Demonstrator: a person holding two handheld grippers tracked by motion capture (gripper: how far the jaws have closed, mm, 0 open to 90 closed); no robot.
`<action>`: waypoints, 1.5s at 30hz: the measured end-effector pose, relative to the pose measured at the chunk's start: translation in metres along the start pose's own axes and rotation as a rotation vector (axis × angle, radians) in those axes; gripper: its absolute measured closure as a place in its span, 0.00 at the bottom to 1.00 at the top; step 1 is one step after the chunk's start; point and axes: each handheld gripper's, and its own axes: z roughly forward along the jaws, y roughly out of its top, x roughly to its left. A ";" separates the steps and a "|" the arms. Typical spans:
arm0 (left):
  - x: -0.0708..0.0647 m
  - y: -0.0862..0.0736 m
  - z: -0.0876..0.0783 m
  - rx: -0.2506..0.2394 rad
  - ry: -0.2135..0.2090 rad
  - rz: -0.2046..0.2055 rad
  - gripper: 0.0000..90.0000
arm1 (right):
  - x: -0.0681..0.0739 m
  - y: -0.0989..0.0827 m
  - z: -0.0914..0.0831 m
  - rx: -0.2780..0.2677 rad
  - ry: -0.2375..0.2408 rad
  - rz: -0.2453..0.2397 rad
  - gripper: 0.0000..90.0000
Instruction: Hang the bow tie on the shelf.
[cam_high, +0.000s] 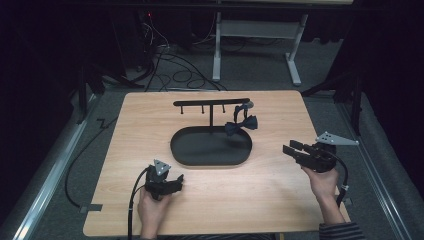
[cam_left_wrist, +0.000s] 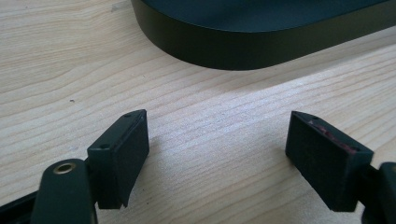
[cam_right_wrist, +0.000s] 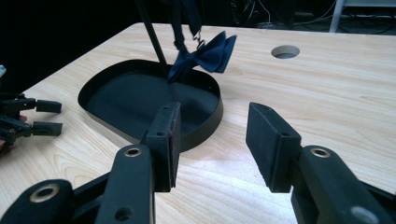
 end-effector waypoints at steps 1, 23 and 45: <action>0.000 0.000 0.000 0.000 0.000 0.000 0.24 | 0.000 0.000 0.000 0.000 0.000 0.000 0.63; 0.000 0.000 0.000 0.000 0.000 0.000 0.24 | 0.005 -0.016 0.010 0.033 0.032 0.016 0.63; 0.000 0.000 0.000 0.002 0.000 0.000 0.24 | 0.013 -0.025 0.035 0.081 0.076 0.019 0.63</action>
